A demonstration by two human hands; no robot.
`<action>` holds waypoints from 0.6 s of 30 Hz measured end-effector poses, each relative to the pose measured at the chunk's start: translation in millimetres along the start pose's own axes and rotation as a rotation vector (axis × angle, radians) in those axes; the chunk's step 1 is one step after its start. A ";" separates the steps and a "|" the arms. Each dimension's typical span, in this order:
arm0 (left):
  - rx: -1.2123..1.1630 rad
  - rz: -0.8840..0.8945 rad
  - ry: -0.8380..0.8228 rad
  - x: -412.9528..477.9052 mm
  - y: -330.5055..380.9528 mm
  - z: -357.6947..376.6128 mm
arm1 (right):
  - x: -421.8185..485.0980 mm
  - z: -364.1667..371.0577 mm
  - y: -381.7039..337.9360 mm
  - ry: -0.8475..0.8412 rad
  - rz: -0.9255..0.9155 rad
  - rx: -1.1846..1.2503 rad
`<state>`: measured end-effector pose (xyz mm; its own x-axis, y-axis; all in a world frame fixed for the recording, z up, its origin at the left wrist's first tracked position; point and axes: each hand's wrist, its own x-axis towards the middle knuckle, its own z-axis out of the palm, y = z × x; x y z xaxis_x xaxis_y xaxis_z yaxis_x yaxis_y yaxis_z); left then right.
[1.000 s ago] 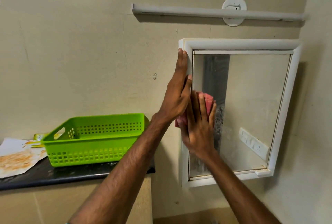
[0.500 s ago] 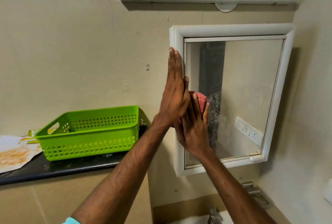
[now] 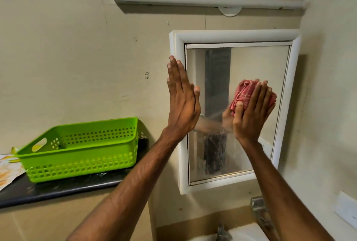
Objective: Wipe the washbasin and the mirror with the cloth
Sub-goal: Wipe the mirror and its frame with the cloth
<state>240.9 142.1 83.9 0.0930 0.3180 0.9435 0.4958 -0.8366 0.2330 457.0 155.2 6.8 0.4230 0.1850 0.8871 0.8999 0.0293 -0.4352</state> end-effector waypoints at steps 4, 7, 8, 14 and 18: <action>0.076 -0.034 0.032 -3.8 7.4 7.5 | -33.6 5.0 -47.5 -0.059 -0.145 0.026; 0.160 -0.020 0.054 -6.2 8.2 11.0 | -60.1 10.5 -53.4 -0.164 -0.473 0.019; 0.187 -0.011 0.056 -6.6 7.2 11.6 | -58.0 10.7 -47.1 -0.176 -0.515 0.019; 0.355 0.044 0.045 -9.1 1.6 13.7 | -9.8 -1.9 19.3 -0.087 -0.331 -0.011; 0.520 0.088 0.023 -11.3 -2.5 18.4 | 20.3 -10.2 49.0 0.015 -0.032 -0.016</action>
<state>254.5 148.8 68.3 0.1370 0.2417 0.9606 0.8505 -0.5258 0.0110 510.7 150.3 5.0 0.3957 0.1693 0.9026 0.9144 0.0192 -0.4045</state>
